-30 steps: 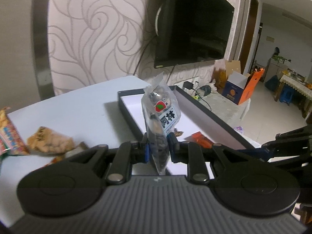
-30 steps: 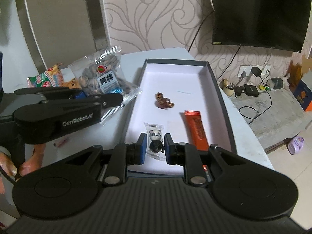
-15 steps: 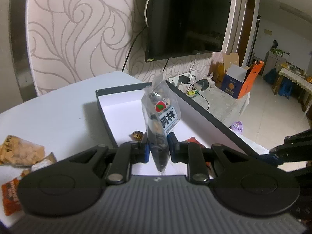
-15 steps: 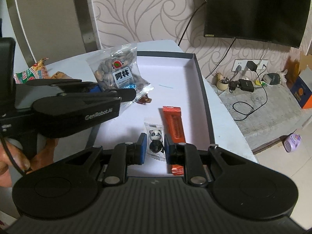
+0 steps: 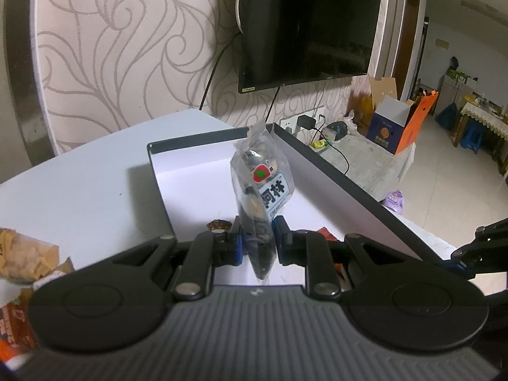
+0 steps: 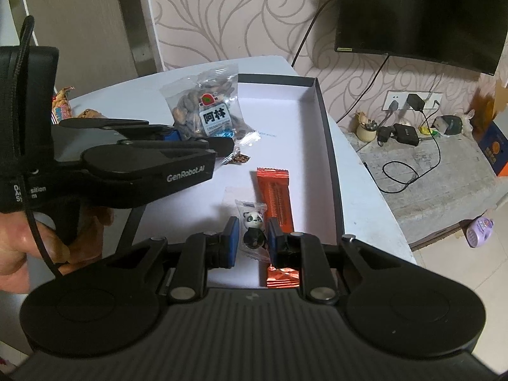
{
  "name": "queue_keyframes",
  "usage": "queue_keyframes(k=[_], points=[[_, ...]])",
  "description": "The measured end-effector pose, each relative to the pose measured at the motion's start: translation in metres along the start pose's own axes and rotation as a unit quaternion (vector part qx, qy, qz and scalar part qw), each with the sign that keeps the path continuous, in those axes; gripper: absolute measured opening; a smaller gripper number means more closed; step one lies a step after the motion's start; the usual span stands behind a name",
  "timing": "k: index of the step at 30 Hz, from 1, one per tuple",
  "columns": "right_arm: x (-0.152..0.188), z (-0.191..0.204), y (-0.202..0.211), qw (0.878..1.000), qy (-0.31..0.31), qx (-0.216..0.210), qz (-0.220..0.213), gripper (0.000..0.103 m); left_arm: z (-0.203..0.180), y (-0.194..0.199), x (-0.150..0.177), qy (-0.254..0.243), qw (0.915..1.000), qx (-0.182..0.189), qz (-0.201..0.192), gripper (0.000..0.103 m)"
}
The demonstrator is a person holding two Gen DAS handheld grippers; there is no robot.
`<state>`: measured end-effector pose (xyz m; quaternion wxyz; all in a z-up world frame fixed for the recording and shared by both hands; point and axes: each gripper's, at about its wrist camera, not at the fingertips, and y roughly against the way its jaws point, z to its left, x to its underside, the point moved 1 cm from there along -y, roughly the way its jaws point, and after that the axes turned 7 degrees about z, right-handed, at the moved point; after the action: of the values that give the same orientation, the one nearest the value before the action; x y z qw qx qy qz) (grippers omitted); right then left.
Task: Organize snacks
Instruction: 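Lower and open the left gripper on the nut bag while the right releases the panda packet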
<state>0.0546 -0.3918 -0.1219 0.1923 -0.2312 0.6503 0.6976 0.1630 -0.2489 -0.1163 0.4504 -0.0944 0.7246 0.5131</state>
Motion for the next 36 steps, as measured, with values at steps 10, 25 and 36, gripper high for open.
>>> queue_keyframes(k=[10,25,36], points=[[-0.004,0.003,-0.003,1.0,0.007,-0.01,0.002,0.023,0.0,0.0,-0.001,-0.002,1.0,-0.001,0.006,0.025],[-0.007,0.007,-0.006,1.0,0.011,-0.017,0.002,0.023,0.001,0.022,-0.002,-0.003,0.9996,-0.021,-0.021,0.047],[-0.01,0.009,-0.018,1.0,0.007,-0.017,0.009,0.023,0.019,0.054,0.006,0.021,0.9984,-0.033,-0.041,0.057]])
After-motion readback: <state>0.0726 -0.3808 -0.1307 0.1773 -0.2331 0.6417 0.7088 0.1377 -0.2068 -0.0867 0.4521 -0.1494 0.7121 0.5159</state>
